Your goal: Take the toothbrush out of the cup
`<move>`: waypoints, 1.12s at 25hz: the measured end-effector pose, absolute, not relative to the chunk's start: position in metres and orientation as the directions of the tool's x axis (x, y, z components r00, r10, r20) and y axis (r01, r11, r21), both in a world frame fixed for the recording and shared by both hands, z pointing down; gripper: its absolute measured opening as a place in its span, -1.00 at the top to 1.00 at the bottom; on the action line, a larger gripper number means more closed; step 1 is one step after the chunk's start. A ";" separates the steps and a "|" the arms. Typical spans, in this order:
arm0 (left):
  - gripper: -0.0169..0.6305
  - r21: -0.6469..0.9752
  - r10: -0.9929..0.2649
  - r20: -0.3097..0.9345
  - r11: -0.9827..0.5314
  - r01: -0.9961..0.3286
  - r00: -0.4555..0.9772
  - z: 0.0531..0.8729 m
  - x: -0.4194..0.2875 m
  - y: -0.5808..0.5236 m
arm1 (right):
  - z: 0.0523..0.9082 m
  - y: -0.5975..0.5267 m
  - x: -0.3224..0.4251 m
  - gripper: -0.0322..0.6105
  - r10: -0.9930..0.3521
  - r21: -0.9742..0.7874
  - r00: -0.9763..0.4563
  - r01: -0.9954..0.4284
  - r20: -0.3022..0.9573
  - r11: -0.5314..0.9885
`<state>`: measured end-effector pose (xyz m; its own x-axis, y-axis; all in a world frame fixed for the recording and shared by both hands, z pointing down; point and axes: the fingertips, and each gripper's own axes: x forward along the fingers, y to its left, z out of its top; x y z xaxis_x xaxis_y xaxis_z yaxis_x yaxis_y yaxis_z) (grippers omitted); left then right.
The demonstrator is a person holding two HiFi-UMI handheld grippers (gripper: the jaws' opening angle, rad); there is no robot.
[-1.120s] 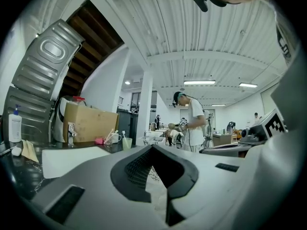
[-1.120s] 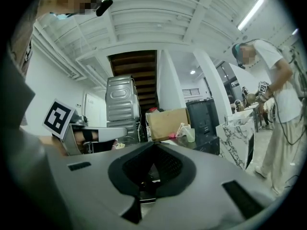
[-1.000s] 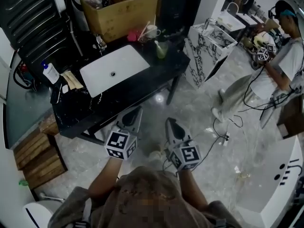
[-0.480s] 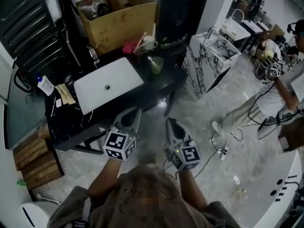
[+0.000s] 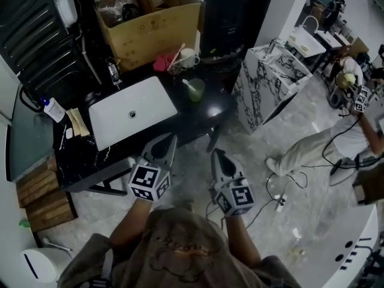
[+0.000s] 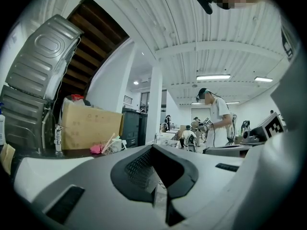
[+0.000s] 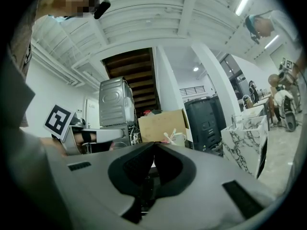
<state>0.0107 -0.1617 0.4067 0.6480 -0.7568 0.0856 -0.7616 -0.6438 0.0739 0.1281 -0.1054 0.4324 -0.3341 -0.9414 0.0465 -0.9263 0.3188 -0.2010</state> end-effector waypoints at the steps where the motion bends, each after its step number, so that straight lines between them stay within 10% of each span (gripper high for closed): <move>1: 0.94 0.073 -0.758 0.087 -0.642 -0.763 0.646 0.407 0.012 -0.164 | 0.433 -0.109 0.130 0.88 -0.940 -0.202 -0.337 -0.925 0.047 0.321; 28: 0.94 0.083 -0.767 0.065 -0.633 -0.770 0.638 0.418 0.020 -0.270 | 0.430 -0.242 0.116 0.88 -0.907 -0.168 -0.420 -0.897 0.028 0.409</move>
